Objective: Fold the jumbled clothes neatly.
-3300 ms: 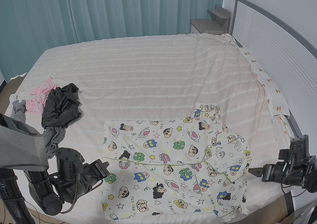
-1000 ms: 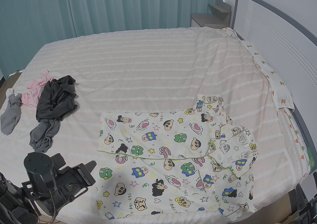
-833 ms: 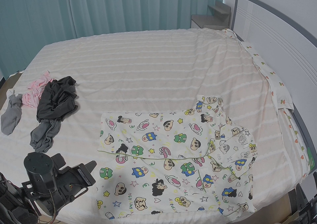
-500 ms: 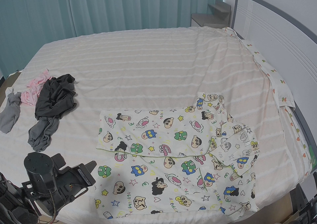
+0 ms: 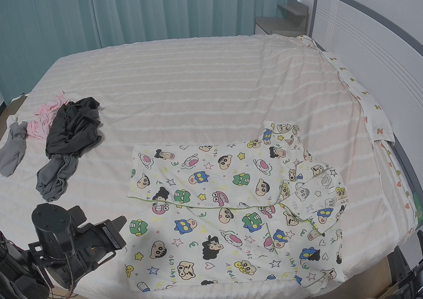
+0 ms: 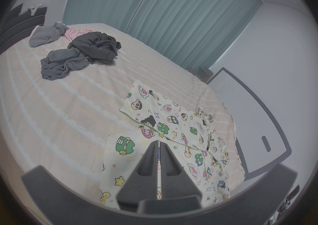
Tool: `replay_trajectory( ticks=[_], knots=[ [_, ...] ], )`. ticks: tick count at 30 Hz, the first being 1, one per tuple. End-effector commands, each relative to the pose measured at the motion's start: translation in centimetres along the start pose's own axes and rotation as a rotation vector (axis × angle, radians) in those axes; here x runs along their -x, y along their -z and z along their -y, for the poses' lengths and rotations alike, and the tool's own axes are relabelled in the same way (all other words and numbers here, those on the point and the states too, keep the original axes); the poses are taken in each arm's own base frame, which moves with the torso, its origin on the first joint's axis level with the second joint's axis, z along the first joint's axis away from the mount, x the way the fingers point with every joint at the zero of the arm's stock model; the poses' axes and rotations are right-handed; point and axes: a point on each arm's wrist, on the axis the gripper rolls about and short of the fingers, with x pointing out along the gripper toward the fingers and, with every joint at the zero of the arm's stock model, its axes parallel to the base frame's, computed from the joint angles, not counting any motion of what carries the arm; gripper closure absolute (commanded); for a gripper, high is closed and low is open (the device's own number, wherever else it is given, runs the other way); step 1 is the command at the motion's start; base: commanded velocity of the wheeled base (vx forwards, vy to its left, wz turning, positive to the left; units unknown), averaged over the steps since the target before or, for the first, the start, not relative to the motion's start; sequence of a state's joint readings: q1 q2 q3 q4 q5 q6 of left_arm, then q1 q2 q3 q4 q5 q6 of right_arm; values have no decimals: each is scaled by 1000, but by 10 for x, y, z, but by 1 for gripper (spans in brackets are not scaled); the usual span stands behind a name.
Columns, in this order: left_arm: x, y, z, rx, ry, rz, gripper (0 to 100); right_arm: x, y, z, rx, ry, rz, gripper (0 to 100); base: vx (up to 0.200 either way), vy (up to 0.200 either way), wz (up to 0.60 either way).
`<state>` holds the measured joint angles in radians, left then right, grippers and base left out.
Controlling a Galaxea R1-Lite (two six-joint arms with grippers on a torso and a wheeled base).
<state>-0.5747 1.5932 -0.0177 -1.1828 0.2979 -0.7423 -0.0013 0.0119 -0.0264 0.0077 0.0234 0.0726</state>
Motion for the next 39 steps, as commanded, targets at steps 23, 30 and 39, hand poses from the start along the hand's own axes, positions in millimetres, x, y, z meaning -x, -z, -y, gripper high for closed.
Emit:
replay_trajectory(
  ticks=[23,30,39],
  knots=[
    [57,-4,-26,-37,-93,-550,100,-119,-42,-16,-509,-218,-705,0,0,0,0],
    [44,1,-27,-40,-128,-588,0,-127,-30,-10,-565,-233,-739,0,0,0,0],
    [-2,29,-41,-72,-256,-633,0,-131,-31,-8,-571,-224,-726,0,0,0,0]
  ],
)
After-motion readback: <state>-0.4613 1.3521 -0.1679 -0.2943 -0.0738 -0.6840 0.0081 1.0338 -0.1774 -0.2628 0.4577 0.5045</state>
